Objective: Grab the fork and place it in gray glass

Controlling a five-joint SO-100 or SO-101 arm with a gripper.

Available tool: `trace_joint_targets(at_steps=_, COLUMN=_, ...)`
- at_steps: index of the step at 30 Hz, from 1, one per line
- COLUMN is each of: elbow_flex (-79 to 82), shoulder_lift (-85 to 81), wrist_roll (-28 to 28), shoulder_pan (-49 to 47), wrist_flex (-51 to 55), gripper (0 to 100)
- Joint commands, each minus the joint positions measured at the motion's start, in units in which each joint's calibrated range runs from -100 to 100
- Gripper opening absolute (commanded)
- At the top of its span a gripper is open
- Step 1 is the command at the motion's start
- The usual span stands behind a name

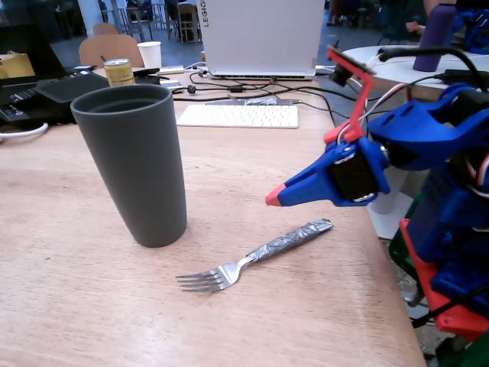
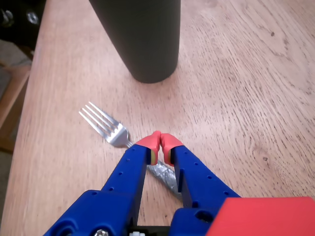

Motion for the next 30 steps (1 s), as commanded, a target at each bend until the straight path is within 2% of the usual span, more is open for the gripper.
trace_joint_targets(at_steps=1, elbow_flex=0.5, shoulder_lift=-0.5, wrist_roll=-0.2, shoulder_pan=-0.3, wrist_flex=0.0, gripper=0)
trace_joint_targets(at_steps=13, elbow_flex=0.2, shoulder_lift=0.8, wrist_roll=0.3, shoulder_pan=-0.4, wrist_flex=-0.9, gripper=0)
trace_joint_targets(at_steps=17, elbow_flex=-18.8, shoulder_lift=20.9, wrist_roll=6.6, shoulder_pan=-0.3, wrist_flex=0.0, gripper=0)
trace_joint_targets(at_steps=20, elbow_flex=-34.6, shoulder_lift=35.4, wrist_roll=8.6, shoulder_pan=0.1, wrist_flex=0.2, gripper=0)
trace_joint_targets(at_steps=25, elbow_flex=-49.9, shoulder_lift=44.1, wrist_roll=12.1, shoulder_pan=-0.3, wrist_flex=1.2, gripper=0)
trace_joint_targets(at_steps=27, elbow_flex=-55.3, shoulder_lift=44.2, wrist_roll=12.6, shoulder_pan=-0.3, wrist_flex=10.0, gripper=0)
trace_joint_targets(at_steps=30, elbow_flex=-70.4, shoulder_lift=44.4, wrist_roll=12.6, shoulder_pan=-0.6, wrist_flex=30.2, gripper=0)
